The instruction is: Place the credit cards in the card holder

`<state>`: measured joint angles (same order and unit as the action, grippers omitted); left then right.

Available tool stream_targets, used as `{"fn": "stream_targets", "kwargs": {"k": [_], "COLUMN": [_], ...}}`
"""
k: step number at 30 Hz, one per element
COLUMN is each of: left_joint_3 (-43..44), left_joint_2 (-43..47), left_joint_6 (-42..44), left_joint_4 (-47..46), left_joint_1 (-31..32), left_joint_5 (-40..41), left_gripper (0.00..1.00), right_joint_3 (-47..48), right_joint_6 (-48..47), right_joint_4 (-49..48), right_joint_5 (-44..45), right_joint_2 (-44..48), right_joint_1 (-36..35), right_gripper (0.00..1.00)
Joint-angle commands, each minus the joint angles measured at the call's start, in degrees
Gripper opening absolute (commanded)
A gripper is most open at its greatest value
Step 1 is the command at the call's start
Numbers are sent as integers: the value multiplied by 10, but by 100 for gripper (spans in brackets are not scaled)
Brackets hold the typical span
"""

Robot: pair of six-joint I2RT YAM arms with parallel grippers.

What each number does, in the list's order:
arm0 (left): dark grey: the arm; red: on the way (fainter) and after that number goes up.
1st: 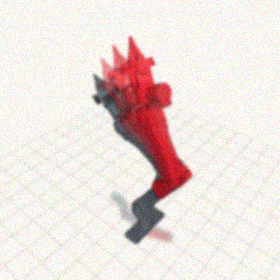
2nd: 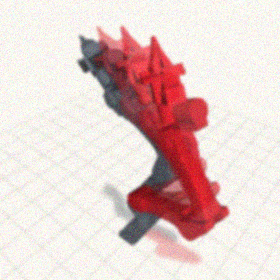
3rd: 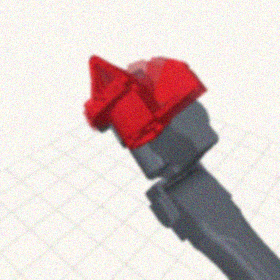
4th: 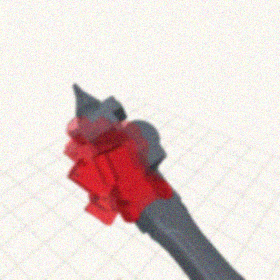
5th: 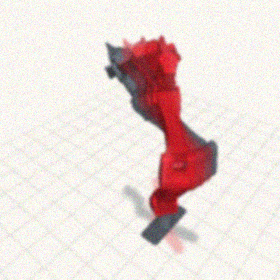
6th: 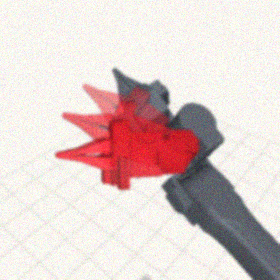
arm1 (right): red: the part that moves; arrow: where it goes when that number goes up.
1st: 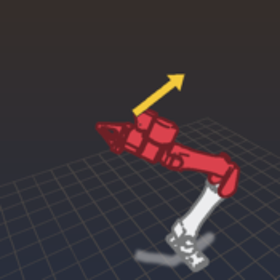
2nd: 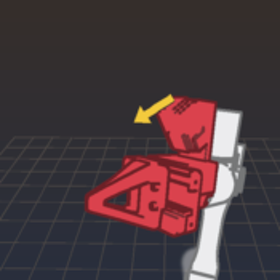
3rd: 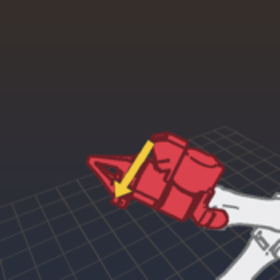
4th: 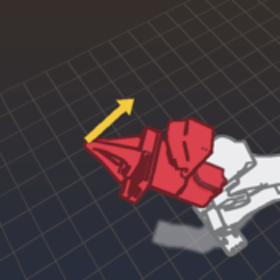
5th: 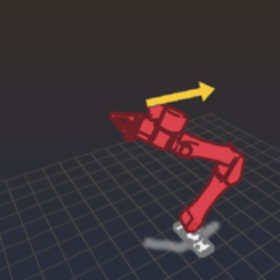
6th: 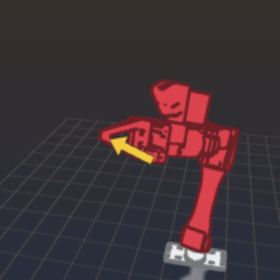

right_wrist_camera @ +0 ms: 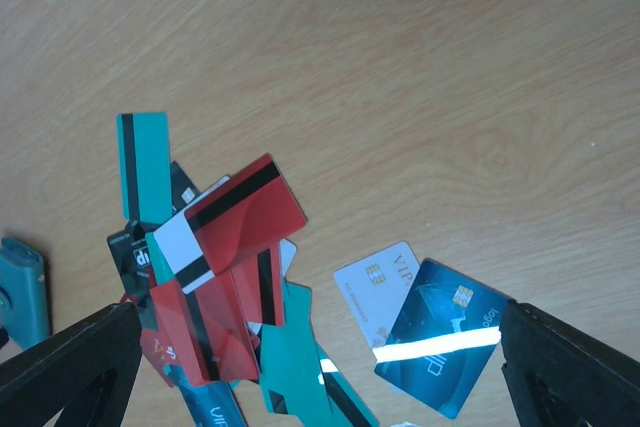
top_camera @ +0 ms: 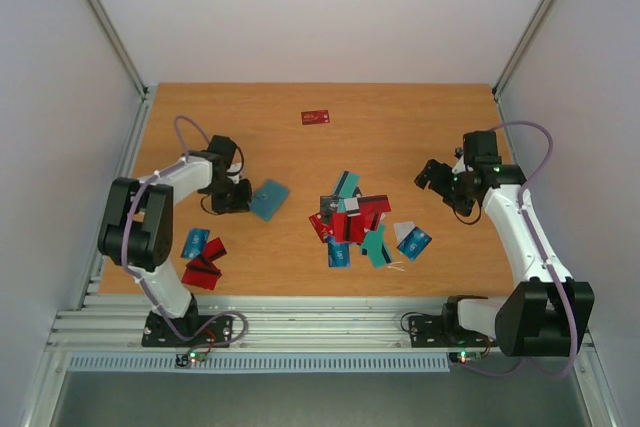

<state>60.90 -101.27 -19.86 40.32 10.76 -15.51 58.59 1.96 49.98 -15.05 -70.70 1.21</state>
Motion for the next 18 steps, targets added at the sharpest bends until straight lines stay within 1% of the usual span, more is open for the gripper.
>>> {"fn": "stream_targets", "kwargs": {"k": [1, 6, 9, 11, 13, 18], "left_joint_3": [-27, 2, 21, 31, 49, 83], "left_joint_2": [51, 71, 62, 50, 27, -27], "left_joint_6": [-31, 7, 46, 71, 100, 126], "left_joint_4": [5, 27, 28, 25, 24, 23], "left_joint_1": [3, 3, 3, 3, 3, 3], "left_joint_5": [-19, 2, 4, -4, -12, -31], "left_gripper": [4, 33, 45, 49, 51, 52], "right_joint_3": [-14, -15, -13, -13, -14, -14], "right_joint_6": [9, 8, 9, 10, 11, 12], "right_joint_4": [14, 16, 17, 16, 16, 18], "right_joint_5": [-5, -12, -15, -19, -19, -15], "right_joint_2": [19, 21, 22, 23, 25, 23], "right_joint_1": [-8, -12, -12, -31, -41, -67], "right_gripper": [99, 99, 99, 99, 98, 99]}}
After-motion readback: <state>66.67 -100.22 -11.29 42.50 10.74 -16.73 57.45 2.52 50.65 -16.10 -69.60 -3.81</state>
